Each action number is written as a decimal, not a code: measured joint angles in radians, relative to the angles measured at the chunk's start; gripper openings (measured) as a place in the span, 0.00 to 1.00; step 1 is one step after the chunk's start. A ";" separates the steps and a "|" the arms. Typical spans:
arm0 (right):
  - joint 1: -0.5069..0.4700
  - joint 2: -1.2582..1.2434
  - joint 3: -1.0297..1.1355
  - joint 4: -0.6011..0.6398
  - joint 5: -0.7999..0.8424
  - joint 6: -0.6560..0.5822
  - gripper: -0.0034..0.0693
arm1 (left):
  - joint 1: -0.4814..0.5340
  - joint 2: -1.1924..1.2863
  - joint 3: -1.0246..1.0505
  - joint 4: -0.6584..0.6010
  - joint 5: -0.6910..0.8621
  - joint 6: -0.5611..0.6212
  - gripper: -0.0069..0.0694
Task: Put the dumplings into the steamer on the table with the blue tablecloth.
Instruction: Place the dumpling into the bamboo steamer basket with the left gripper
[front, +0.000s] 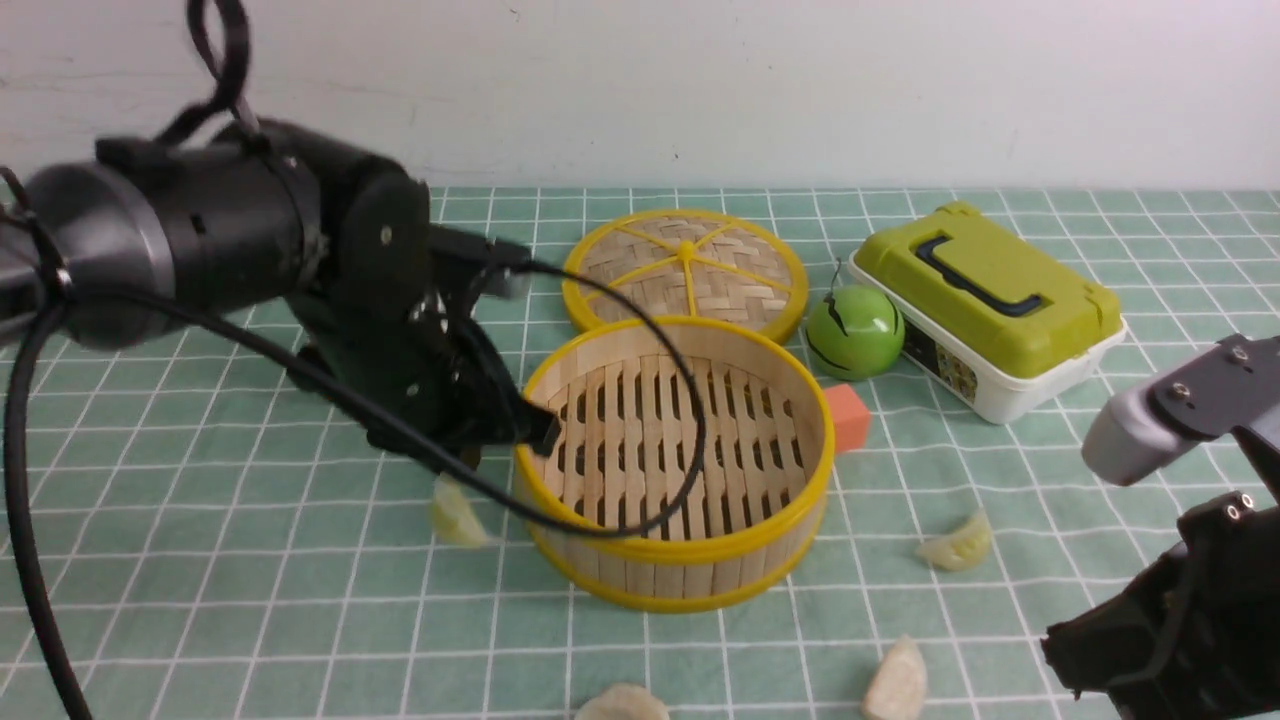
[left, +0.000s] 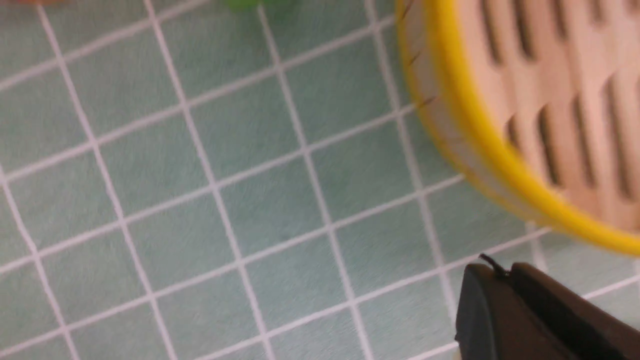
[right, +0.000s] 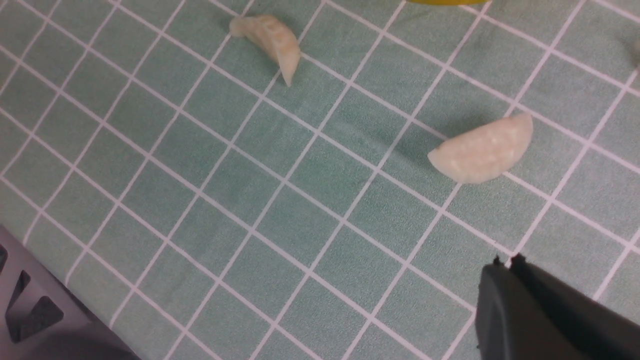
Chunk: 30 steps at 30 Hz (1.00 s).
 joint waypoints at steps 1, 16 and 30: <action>0.000 0.003 0.000 0.000 0.000 0.000 0.05 | 0.000 -0.001 -0.040 -0.022 0.008 -0.001 0.07; 0.000 0.008 0.000 -0.001 -0.008 0.000 0.06 | -0.150 0.425 -0.548 -0.016 -0.024 -0.002 0.07; 0.000 0.008 0.000 -0.003 0.000 0.000 0.08 | -0.159 0.647 -0.809 0.023 -0.028 -0.052 0.26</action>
